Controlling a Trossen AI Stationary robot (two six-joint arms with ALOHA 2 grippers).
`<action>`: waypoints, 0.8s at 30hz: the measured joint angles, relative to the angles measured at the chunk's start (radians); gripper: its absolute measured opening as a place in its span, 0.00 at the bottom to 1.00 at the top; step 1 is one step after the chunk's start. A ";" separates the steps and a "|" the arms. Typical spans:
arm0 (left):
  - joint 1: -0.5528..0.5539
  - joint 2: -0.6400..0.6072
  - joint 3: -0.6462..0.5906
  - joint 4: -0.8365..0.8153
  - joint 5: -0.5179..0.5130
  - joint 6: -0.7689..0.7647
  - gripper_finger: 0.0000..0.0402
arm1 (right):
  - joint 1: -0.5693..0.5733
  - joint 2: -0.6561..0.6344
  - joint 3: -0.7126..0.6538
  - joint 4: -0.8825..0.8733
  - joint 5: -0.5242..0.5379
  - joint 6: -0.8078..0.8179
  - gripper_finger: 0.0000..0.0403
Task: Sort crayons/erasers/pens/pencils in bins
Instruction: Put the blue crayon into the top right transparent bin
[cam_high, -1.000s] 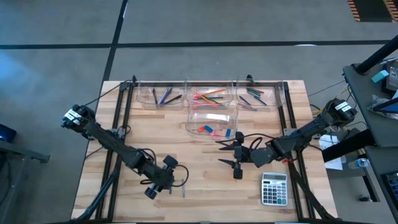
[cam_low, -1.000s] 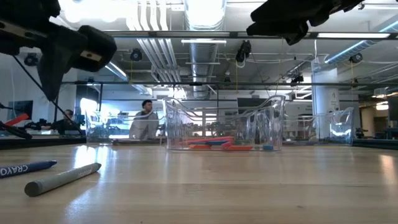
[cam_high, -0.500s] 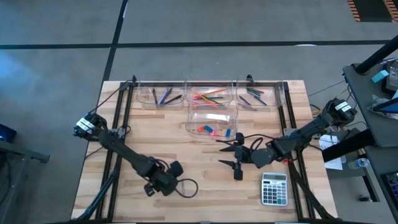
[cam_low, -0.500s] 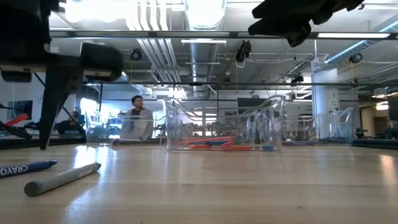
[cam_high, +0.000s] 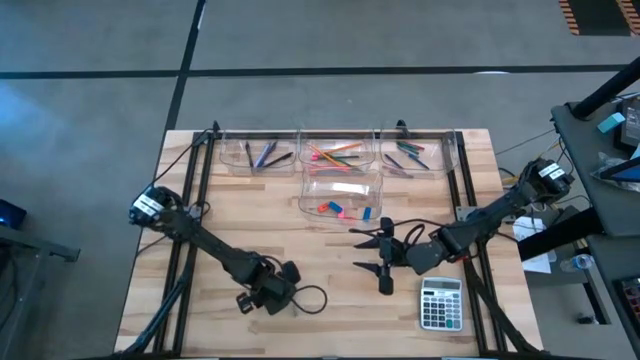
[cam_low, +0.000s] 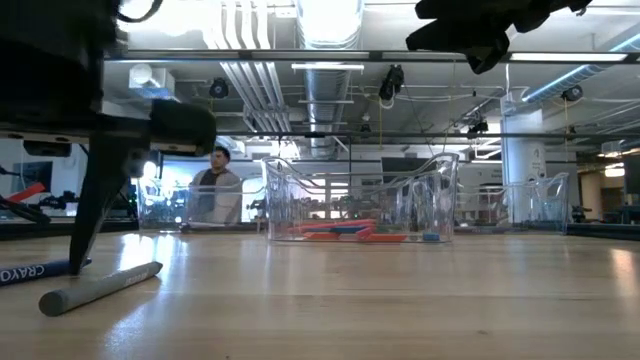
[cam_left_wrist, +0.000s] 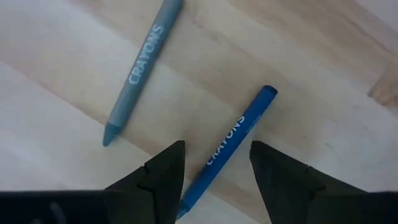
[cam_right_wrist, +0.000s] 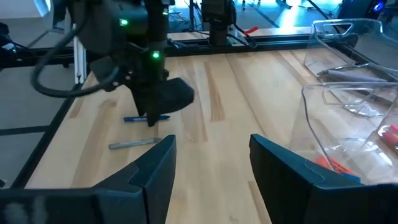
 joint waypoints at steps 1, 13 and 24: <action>0.007 0.006 -0.001 -0.002 0.016 -0.020 0.43 | 0.003 0.000 0.000 0.000 0.000 0.003 0.48; 0.062 0.019 -0.012 0.008 0.065 -0.259 0.22 | 0.014 0.000 -0.001 0.000 0.000 0.009 0.48; 0.063 0.020 -0.013 0.007 0.055 -0.436 0.02 | 0.014 0.000 -0.001 0.000 0.000 0.009 0.48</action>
